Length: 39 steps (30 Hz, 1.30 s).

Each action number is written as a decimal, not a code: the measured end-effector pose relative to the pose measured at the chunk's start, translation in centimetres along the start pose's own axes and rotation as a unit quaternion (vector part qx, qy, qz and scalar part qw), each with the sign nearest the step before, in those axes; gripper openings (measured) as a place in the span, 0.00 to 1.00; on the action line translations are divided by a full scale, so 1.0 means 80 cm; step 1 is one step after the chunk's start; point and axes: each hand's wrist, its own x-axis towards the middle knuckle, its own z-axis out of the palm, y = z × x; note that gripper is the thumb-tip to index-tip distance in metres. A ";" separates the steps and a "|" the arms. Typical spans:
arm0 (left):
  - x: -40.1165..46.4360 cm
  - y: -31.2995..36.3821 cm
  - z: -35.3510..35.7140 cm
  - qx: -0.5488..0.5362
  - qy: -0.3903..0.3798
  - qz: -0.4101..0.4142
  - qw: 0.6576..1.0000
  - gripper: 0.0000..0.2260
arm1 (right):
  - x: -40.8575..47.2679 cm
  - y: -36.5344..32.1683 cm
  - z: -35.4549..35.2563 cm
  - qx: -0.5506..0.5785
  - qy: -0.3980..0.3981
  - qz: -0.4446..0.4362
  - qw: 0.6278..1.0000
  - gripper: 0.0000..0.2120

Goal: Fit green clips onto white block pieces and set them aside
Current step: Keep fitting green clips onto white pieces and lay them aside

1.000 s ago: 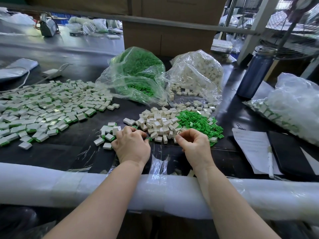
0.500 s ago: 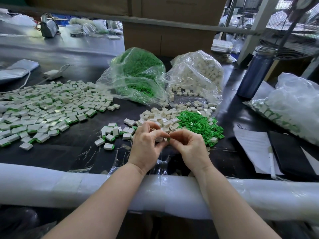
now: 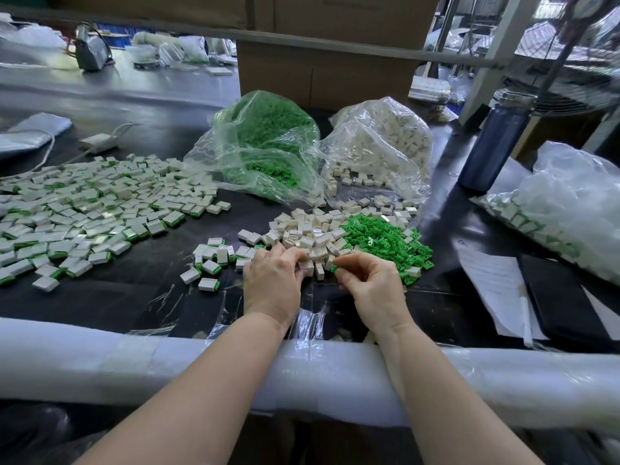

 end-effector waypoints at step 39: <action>0.000 0.000 -0.009 -0.466 -0.165 -0.046 0.868 0.07 | 0.000 -0.003 -0.001 0.008 -0.016 -0.045 0.999 0.08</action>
